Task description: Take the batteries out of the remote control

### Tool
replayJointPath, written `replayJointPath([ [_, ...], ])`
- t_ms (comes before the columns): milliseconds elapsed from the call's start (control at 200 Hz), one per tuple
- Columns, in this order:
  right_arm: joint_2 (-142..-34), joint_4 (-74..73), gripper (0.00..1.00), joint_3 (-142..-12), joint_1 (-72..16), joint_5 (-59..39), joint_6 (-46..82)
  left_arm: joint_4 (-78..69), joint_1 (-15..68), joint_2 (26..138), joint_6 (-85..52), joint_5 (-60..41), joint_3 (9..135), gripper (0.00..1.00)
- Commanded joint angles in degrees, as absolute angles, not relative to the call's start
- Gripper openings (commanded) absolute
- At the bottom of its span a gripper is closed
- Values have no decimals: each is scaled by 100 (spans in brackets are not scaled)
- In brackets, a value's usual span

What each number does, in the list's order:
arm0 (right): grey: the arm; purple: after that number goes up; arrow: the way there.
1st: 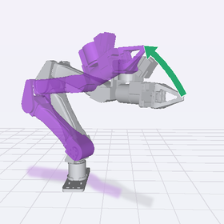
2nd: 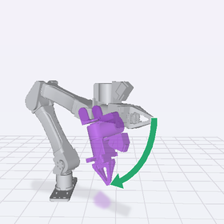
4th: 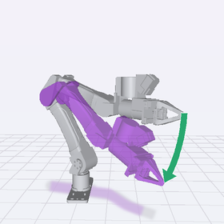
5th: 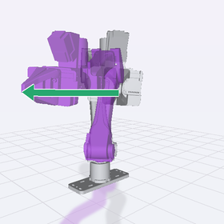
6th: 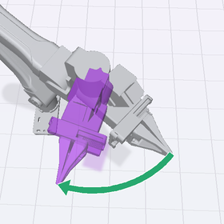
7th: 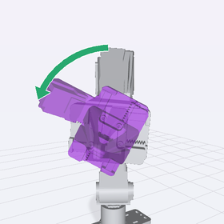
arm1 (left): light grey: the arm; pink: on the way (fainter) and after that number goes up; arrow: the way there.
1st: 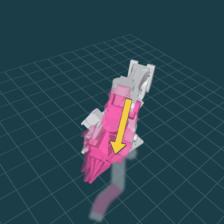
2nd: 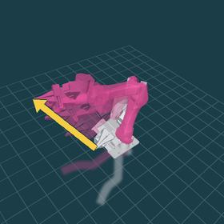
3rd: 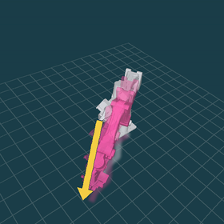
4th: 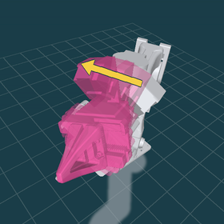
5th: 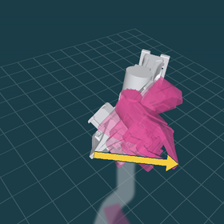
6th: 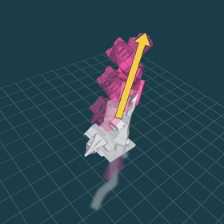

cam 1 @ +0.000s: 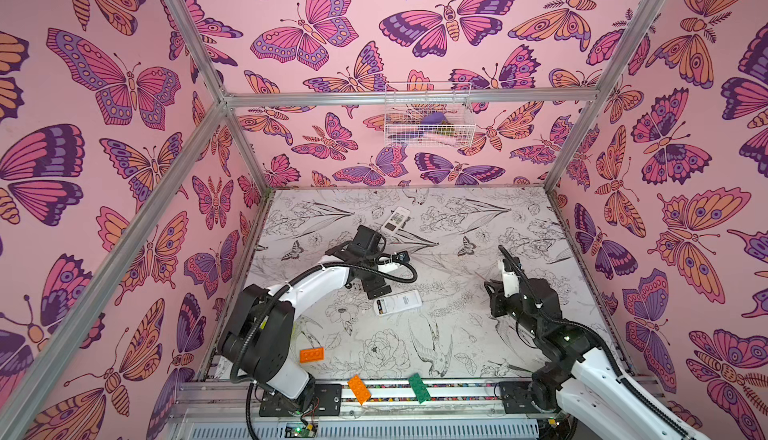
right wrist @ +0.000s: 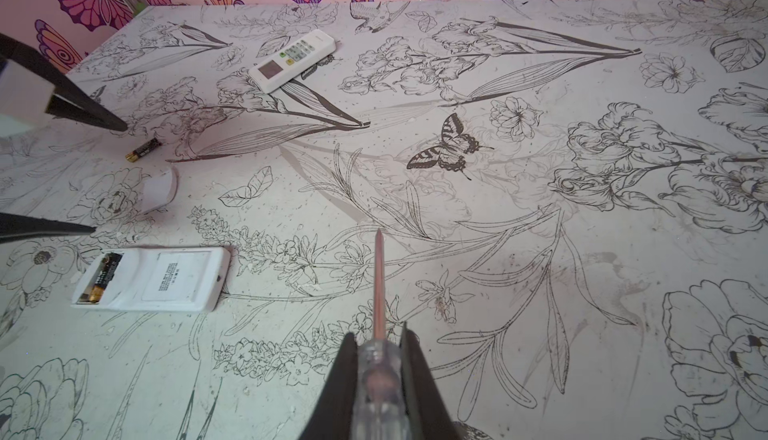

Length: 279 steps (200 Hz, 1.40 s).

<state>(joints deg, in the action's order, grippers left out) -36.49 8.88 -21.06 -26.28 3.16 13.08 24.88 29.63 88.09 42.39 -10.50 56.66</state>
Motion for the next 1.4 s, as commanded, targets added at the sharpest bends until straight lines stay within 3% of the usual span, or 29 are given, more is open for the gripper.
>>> replayJointPath([
  [0, -3632, 811, 0, -2286, -2602, 172, 1397, 3020, 2971, 8604, 3724, -1507, 5278, 100],
  [611, -3378, 824, 0, -2125, -2602, 230, 1335, 2620, 3083, 9244, 4323, -1703, 4887, 96],
  [931, -3274, 1054, 0, -2196, -2593, 276, 1305, 2602, 3208, 9472, 4292, -1591, 4919, 78],
  [1207, -3249, 981, 0, -2158, -2566, 259, 1317, 2583, 3208, 9382, 4329, -1622, 4942, 48],
  [1392, -3287, 871, 0, -2152, -2532, 223, 1467, 2878, 3414, 9580, 4334, -1778, 5498, 47],
])
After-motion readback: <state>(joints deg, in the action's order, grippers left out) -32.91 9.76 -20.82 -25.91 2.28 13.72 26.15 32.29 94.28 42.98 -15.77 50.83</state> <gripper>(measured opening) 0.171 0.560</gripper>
